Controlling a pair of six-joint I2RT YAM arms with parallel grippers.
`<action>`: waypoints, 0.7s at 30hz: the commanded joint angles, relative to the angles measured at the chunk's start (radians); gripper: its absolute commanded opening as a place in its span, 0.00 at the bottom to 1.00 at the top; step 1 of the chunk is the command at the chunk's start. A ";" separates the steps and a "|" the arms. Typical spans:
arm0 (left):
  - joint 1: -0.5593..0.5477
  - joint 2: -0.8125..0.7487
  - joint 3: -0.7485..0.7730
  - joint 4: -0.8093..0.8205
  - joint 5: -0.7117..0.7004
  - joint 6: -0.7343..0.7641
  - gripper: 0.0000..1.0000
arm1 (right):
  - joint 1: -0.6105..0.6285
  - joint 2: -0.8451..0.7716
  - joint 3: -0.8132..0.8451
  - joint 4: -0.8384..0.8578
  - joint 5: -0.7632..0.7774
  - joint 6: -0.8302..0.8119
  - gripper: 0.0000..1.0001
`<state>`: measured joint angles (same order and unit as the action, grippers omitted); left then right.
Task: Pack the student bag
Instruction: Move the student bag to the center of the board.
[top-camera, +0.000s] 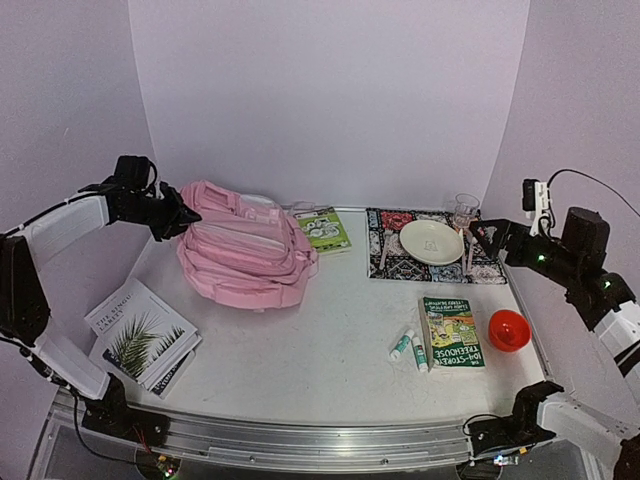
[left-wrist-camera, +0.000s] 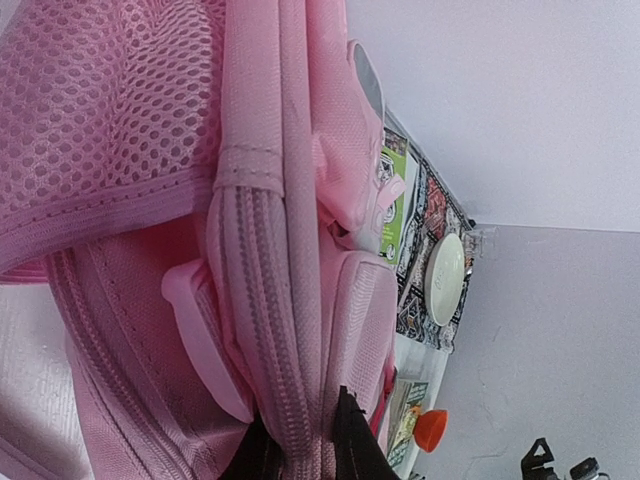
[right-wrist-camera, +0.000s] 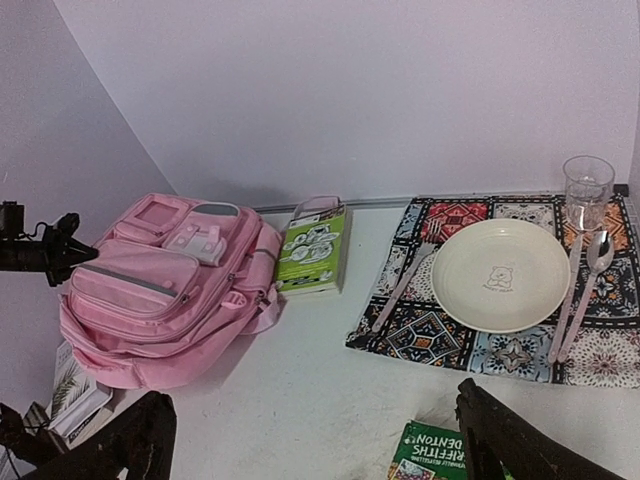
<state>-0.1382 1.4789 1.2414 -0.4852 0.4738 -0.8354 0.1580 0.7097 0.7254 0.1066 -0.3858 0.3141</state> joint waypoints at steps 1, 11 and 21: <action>-0.088 -0.188 -0.086 0.291 -0.090 -0.211 0.00 | 0.051 0.020 0.032 0.073 -0.042 0.022 0.98; -0.306 -0.404 -0.287 0.368 -0.423 -0.417 0.00 | 0.322 0.139 0.043 0.118 0.096 0.032 0.98; -0.604 -0.449 -0.503 0.622 -0.760 -0.578 0.00 | 0.528 0.356 -0.001 0.309 0.167 0.285 0.98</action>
<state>-0.6355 1.0721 0.7482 -0.2158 -0.1058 -1.3138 0.6365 1.0018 0.7338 0.2662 -0.2535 0.4257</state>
